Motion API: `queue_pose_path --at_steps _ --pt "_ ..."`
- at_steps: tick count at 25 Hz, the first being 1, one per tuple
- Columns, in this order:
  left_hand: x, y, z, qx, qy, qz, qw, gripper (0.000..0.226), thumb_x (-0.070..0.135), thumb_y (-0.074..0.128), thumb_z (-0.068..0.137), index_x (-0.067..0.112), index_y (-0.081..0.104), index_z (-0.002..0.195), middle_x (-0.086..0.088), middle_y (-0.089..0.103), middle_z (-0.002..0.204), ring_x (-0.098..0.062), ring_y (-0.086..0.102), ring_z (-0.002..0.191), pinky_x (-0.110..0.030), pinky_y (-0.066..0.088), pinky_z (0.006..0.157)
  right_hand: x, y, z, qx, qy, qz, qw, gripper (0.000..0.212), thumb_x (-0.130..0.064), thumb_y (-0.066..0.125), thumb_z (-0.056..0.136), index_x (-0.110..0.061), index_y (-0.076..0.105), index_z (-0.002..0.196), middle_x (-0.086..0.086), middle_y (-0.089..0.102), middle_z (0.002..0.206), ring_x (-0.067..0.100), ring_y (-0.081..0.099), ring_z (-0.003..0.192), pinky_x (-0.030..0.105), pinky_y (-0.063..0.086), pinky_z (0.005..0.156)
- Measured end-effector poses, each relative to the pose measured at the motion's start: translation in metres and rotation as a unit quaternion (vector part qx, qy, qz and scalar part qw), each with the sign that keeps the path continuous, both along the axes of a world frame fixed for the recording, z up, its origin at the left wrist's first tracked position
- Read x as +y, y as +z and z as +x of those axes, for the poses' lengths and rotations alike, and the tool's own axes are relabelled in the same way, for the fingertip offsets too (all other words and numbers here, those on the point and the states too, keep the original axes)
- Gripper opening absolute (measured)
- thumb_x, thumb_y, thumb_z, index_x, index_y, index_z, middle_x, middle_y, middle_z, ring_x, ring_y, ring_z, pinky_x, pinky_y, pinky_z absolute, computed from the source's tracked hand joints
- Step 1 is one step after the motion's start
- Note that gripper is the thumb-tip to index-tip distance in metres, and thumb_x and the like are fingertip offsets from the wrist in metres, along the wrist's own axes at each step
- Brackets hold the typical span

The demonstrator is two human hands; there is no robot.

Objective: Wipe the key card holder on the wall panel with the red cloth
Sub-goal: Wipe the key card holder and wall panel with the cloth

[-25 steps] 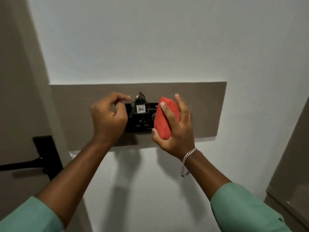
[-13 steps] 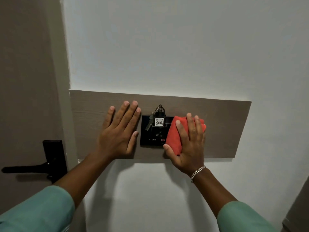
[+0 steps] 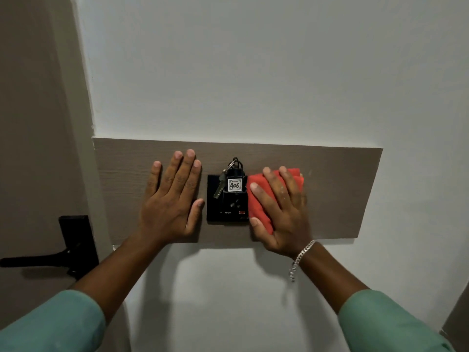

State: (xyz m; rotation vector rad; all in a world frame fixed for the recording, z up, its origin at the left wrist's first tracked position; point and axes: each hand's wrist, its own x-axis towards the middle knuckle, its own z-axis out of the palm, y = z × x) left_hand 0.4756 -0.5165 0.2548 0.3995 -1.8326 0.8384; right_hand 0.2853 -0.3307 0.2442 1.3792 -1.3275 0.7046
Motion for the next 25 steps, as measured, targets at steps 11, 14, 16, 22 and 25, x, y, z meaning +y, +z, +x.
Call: queue_pose_path --at_steps 11,14,16,22,25 --pt "0.0 -0.001 0.0 0.009 -0.02 0.0 1.0 0.072 0.039 0.037 0.093 0.005 0.021 0.155 -0.015 0.019 0.163 -0.027 0.007 0.154 -0.052 0.007 0.124 -0.016 -0.01 0.017 -0.187 -0.054 -0.126 0.973 0.065 -0.061 0.039 0.092 -0.025 0.039 0.146 0.016 0.037 0.158 0.034 0.026 0.15 0.06 0.023 0.12" --pt "0.0 -0.001 -0.001 0.011 -0.026 0.0 1.0 0.072 0.039 0.037 0.093 0.005 0.022 0.155 -0.015 0.019 0.163 -0.027 0.008 0.154 -0.052 0.007 0.124 -0.031 -0.022 0.037 -0.269 -0.057 -0.18 0.945 0.068 -0.063 0.035 0.094 -0.025 0.034 0.15 0.012 0.031 0.162 0.029 0.02 0.154 0.053 0.02 0.123" --pt "-0.001 -0.001 -0.001 0.011 -0.031 0.002 0.999 0.072 0.039 0.037 0.093 0.005 0.022 0.155 -0.015 0.018 0.163 -0.028 0.008 0.154 -0.052 0.007 0.124 -0.032 -0.03 0.039 -0.282 -0.043 -0.177 0.942 0.069 -0.062 0.035 0.094 -0.022 0.032 0.151 0.012 0.029 0.162 0.029 0.018 0.154 0.052 0.017 0.125" --pt "0.0 -0.002 0.0 0.009 -0.039 0.001 0.999 0.072 0.039 0.036 0.094 0.005 0.02 0.155 -0.015 0.017 0.164 -0.029 0.011 0.154 -0.052 0.006 0.124 -0.034 -0.063 0.05 -0.29 -0.044 -0.163 0.942 0.071 -0.056 0.043 0.095 -0.015 0.028 0.15 0.018 0.024 0.162 0.033 0.014 0.155 0.049 0.013 0.127" --pt "-0.003 -0.001 0.001 0.004 -0.043 0.002 0.999 0.072 0.039 0.035 0.094 0.005 0.018 0.156 -0.014 0.014 0.164 -0.029 0.008 0.154 -0.051 0.005 0.124 -0.045 -0.063 0.062 -0.391 -0.035 -0.218 0.894 0.071 -0.056 0.041 0.096 -0.018 0.024 0.153 0.011 0.017 0.166 0.03 0.01 0.156 0.052 0.014 0.127"
